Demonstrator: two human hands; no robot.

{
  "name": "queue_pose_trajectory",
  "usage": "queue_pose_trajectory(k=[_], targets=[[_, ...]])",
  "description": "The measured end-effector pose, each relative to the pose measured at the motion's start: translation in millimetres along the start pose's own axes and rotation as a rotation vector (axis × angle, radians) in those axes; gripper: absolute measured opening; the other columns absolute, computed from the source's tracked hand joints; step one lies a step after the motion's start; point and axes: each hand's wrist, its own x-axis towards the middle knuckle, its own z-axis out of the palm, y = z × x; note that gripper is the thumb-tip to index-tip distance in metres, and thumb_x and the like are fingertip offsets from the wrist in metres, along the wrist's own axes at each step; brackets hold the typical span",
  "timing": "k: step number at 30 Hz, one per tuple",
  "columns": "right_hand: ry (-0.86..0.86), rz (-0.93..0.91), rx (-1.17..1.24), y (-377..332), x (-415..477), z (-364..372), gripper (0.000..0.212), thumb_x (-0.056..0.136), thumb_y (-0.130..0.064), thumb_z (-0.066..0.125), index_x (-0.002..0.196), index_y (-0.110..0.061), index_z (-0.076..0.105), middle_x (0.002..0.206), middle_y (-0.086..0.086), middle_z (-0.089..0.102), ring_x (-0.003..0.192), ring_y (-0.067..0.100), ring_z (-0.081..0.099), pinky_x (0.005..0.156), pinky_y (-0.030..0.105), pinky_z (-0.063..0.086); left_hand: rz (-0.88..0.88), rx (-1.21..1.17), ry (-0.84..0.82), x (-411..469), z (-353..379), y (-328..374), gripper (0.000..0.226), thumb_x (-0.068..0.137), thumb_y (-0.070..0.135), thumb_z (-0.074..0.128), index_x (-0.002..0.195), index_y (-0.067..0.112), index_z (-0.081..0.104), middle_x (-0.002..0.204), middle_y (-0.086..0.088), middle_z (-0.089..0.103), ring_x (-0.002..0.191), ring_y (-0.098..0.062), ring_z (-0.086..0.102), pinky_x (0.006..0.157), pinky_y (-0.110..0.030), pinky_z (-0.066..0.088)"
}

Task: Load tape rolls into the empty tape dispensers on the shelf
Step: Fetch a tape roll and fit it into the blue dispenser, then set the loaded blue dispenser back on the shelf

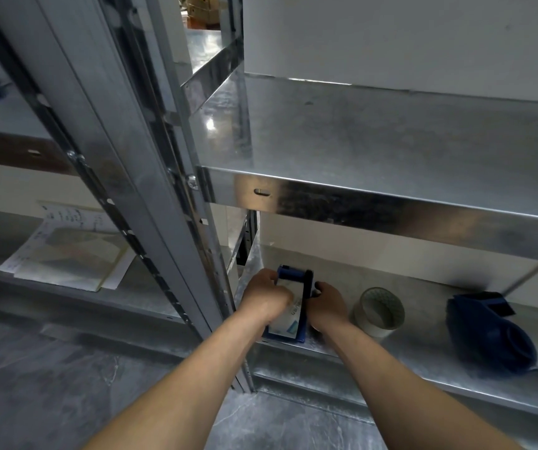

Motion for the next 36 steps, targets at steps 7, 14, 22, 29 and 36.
queue_pose_trajectory(k=[7, 14, 22, 29, 36], targets=[[0.008, 0.054, 0.105, 0.2, -9.9, -2.6, 0.069, 0.086, -0.012, 0.067, 0.149, -0.008, 0.039, 0.141, 0.017, 0.055, 0.125, 0.032, 0.056, 0.105, 0.041, 0.047, -0.02, -0.001, -0.003, -4.4, -6.3, 3.1, 0.059, 0.078, 0.004, 0.062, 0.134, 0.016, 0.049, 0.107, 0.002, 0.057, 0.105, -0.021, 0.056, 0.079, -0.028, 0.048], [0.041, 0.044, 0.148, -0.5, -19.9, -8.3, 0.073, 0.084, -0.009, 0.069, 0.149, -0.009, 0.037, 0.135, 0.017, 0.059, 0.118, 0.031, 0.06, 0.098, 0.036, 0.05, 0.008, -0.017, -0.006, -10.9, -9.0, 3.8, 0.068, 0.077, 0.002, 0.063, 0.142, 0.014, 0.043, 0.136, -0.006, 0.053, 0.118, -0.022, 0.052, 0.082, -0.028, 0.044], [0.106, 0.015, 0.192, -4.9, -37.4, -16.2, 0.068, 0.084, -0.007, 0.067, 0.147, -0.011, 0.041, 0.108, 0.007, 0.061, 0.096, 0.022, 0.061, 0.081, 0.028, 0.048, 0.079, 0.002, 0.025, -18.1, -10.8, 6.2, 0.066, 0.078, 0.002, 0.059, 0.141, 0.016, 0.044, 0.138, -0.004, 0.052, 0.118, -0.023, 0.053, 0.085, -0.029, 0.047], [0.185, -0.038, 0.209, -13.9, -50.9, -25.7, 0.066, 0.082, -0.015, 0.071, 0.143, -0.013, 0.046, 0.131, 0.015, 0.062, 0.113, 0.027, 0.063, 0.099, 0.036, 0.05, 0.163, 0.046, 0.049, -21.0, -14.4, 12.0, 0.059, 0.08, 0.005, 0.055, 0.138, 0.019, 0.048, 0.138, -0.004, 0.051, 0.106, -0.021, 0.057, 0.083, -0.029, 0.051], [0.233, -0.093, 0.295, -23.0, -70.6, -40.1, 0.06, 0.085, -0.012, 0.07, 0.141, -0.014, 0.048, 0.13, 0.014, 0.061, 0.11, 0.024, 0.06, 0.091, 0.027, 0.044, 0.286, 0.027, 0.096, -27.7, -12.5, 22.6, 0.057, 0.082, 0.014, 0.063, 0.137, 0.022, 0.049, 0.141, -0.002, 0.049, 0.12, -0.023, 0.055, 0.098, -0.033, 0.051]])
